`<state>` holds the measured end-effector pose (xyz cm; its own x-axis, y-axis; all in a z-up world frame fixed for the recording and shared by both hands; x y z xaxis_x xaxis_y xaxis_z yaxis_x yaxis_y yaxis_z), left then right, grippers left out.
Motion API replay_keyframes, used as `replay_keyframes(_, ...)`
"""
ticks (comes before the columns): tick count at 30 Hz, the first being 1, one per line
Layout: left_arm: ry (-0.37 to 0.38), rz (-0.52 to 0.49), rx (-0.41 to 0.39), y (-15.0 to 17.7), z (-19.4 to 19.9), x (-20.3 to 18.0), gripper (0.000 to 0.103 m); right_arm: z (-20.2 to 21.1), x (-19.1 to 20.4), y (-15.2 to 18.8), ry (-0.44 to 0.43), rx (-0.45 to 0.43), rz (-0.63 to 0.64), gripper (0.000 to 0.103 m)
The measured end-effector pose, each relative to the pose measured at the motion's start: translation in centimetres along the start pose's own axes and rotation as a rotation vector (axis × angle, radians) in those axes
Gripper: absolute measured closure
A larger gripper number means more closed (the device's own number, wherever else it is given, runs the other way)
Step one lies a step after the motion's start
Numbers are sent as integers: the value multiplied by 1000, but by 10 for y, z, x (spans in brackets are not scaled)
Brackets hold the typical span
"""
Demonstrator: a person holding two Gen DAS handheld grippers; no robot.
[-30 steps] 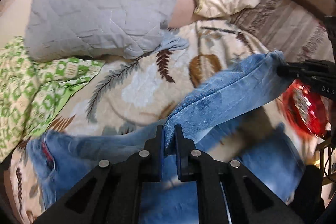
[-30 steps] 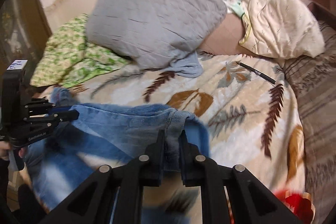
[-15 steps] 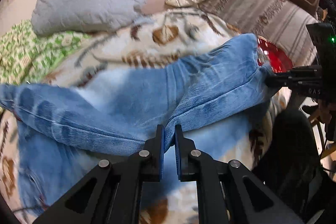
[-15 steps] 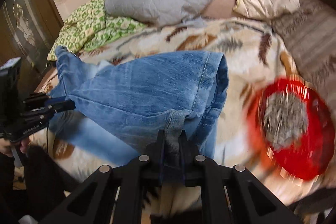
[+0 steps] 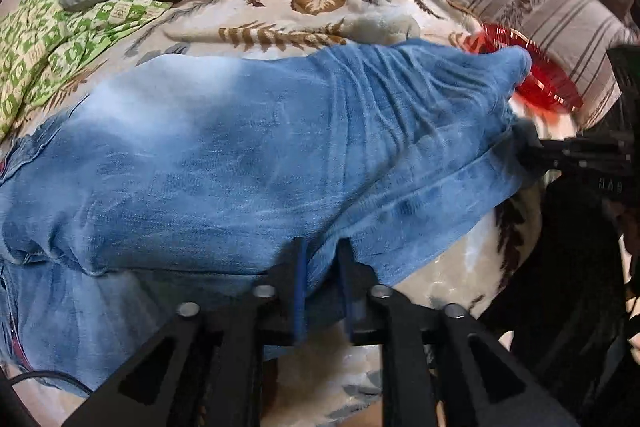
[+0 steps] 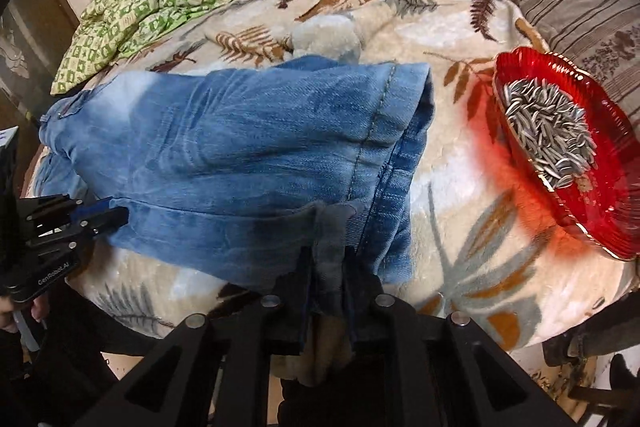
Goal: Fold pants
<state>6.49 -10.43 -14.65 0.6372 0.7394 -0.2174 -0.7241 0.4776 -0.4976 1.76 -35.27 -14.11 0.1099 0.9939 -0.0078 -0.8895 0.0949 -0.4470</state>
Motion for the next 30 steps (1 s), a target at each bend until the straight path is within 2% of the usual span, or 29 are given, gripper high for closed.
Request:
replay_keyframes(1,8,12,-9,0,3,0,44,7,0,2,21,-17,-1,68)
replay_keyframes(2,3,28,-37,0,11,1,14,12,3,1,31,-32,-1,36)
replay_keyframes(3,-18,32,-74,0,19,2,6,19,3,2,44,-55,-4,20)
replay_keyframes(4,-57,32,-120,-1,29,4,6,29,1,3,71,-96,-20,10)
replay_keyframes(7,-175,42,-156,-6,48,20,6,56,4,-1,80,-192,-15,10)
replay_keyframes(11,-210,177,-153,0,75,70,6,68,26,-19,40,-238,33,10)
replay_keyframes(13,-232,230,-172,9,95,92,6,68,50,-28,9,-248,92,10)
replay_keyframes(18,-378,285,-196,40,164,138,6,66,121,-43,-91,-276,235,10)
replay_keyframes(24,-519,283,-150,69,226,160,6,54,214,-58,-212,-286,375,10)
replay_keyframes(27,-530,261,-79,76,246,169,3,48,254,-61,-231,-297,434,10)
replay_keyframes(30,-519,254,-65,71,235,183,1,40,279,-61,-209,-325,479,10)
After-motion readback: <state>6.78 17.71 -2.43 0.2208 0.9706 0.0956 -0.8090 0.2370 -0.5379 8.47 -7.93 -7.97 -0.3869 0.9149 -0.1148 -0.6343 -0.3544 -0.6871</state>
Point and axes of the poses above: each gripper's, at about its wrist camera, not at the fingertips, and z roughly against the way its jaws point, x to its left, y to its underside, the point moved 1 cm from there along -z, roughly the way its jaws point, and after that the axes turned 9 degrees about y, right-handed, at the moved point
